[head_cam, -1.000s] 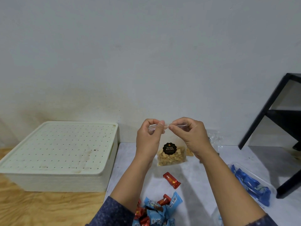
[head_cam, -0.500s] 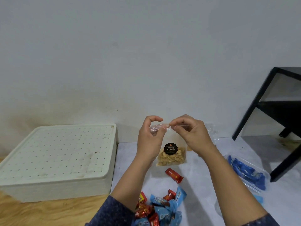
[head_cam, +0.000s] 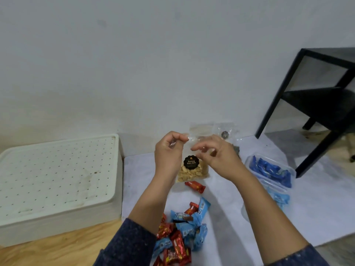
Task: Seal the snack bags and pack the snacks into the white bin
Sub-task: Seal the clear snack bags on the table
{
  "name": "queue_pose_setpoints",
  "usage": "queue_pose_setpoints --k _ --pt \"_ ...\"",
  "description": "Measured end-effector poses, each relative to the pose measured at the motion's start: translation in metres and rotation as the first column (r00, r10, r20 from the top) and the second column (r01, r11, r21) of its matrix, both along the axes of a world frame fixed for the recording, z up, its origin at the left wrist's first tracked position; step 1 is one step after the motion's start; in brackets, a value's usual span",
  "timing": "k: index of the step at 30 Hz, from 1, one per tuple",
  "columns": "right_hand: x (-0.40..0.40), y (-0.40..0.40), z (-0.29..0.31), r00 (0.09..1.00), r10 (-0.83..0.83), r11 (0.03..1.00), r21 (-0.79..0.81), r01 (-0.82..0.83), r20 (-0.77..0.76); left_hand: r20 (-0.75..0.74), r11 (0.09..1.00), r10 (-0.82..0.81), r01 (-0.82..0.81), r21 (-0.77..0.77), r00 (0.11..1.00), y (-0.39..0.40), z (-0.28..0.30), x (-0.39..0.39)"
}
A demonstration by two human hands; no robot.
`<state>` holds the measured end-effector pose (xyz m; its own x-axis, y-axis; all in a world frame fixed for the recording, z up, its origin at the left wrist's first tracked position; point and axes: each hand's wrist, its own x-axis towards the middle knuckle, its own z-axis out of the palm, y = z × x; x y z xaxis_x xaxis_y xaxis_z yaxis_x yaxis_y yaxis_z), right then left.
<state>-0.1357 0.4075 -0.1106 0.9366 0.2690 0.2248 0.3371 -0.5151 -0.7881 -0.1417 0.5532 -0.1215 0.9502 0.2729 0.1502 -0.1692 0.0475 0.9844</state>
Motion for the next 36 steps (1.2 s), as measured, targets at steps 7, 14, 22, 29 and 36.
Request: queue_pose_setpoints --k 7,14,22,29,36 --pt "0.037 -0.039 -0.029 0.983 -0.131 0.970 0.189 0.154 -0.127 -0.065 0.950 -0.244 0.252 0.183 0.968 -0.028 -0.027 0.026" --pt "0.108 -0.074 -0.073 0.952 -0.113 0.977 0.140 0.158 -0.285 -0.127 0.862 -0.139 0.183 0.473 0.982 -0.064 -0.074 0.087" --pt "0.189 -0.090 -0.128 0.947 -0.077 0.997 0.003 0.083 -0.313 -0.219 0.817 0.054 0.083 0.571 0.974 -0.095 -0.131 0.158" --pt "0.228 -0.090 -0.160 0.939 -0.012 0.997 -0.081 -0.017 -0.344 -0.260 0.732 0.111 0.098 0.674 0.959 -0.097 -0.164 0.193" --pt "0.242 -0.097 -0.155 0.939 0.035 0.961 -0.246 -0.125 -0.341 -0.389 0.665 0.102 0.228 0.711 0.915 -0.094 -0.167 0.203"
